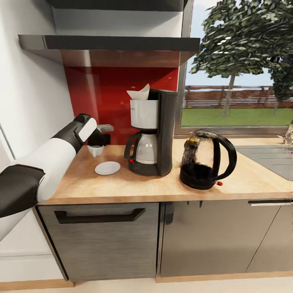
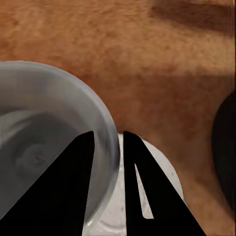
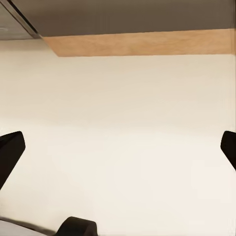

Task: Set up a coffee station on the kitchen countertop: keep the coffee maker on the countertop, move the bottle of coffee from the kitchen shelf to the counter next to the coffee maker, place a paper coffee filter on top of the coffee maker, put the saucer next to the coffee maker with the coffee cup on the saucer, and place the electric kettle next to the coffee maker.

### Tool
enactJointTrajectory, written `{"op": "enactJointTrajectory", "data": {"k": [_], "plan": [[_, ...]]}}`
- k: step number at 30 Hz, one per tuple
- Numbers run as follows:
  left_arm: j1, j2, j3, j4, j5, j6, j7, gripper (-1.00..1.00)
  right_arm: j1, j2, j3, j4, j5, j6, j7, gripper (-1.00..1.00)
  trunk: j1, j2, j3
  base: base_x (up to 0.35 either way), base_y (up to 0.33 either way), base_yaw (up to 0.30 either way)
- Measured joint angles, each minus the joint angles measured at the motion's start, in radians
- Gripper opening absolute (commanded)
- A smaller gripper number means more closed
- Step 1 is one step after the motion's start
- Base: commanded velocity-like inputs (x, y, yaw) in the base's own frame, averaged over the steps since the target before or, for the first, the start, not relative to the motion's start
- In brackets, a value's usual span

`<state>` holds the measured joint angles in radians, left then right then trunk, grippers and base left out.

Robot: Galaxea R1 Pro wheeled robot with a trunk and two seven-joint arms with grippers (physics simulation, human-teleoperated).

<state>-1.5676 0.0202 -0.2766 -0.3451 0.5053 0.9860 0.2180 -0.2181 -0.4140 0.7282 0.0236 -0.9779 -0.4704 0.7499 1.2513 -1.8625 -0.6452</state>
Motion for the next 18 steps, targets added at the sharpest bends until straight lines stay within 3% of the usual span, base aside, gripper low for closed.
{"op": "enactJointTrajectory", "data": {"k": [5, 12, 18], "plan": [[0.0, 0.0, 0.0, 0.0, 0.0, 0.0, 0.0, -1.0, 0.0, 0.0, 0.0, 0.0, 0.0, 0.0, 0.0, 1.0, 0.0, 0.0, 0.0, 0.0, 0.004, -0.231], [0.0, 0.0, 0.0, 0.001, 0.0, 0.0, 0.0, -1.0, 0.0, 0.0, 0.0, 0.0, 0.0, 0.0, 0.0, 1.0, 0.0, 0.0, 0.0, -0.175, 0.0, -0.044], [0.0, 0.0, 0.0, 0.002, 0.0, 0.0, 0.0, -1.0, 0.0, 0.0, 0.0, 0.0, 0.0, 0.0, 0.0, 1.0, 0.0, 0.0, 0.0, -0.029, 0.001, -0.178]]}}
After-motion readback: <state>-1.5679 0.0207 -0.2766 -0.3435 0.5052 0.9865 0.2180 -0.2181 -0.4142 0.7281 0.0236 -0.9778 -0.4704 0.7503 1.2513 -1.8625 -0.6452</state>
